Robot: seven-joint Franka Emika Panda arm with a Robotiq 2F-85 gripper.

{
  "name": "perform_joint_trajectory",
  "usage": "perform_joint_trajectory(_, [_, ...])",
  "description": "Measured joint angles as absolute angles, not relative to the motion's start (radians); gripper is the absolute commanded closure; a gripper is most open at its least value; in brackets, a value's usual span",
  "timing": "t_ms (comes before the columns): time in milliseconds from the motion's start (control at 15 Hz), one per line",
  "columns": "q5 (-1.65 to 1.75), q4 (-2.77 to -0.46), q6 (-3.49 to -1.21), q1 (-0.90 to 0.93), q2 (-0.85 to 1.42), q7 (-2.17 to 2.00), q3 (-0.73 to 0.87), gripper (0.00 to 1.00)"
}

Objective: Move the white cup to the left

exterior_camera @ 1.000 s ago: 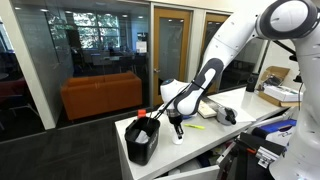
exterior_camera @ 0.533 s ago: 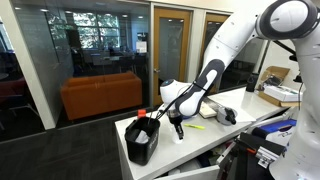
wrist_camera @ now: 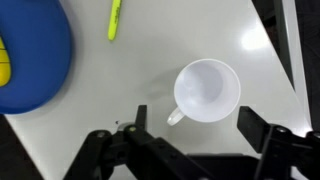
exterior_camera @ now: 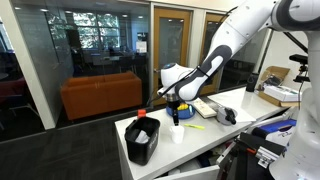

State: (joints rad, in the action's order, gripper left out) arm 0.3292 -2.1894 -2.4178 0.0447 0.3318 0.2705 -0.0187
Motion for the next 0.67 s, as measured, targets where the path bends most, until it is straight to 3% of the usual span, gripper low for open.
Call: perform_joint_trajectory(667, [0.283,-2.179,-2.185,0.033,0.177,-0.046,0.037,0.0])
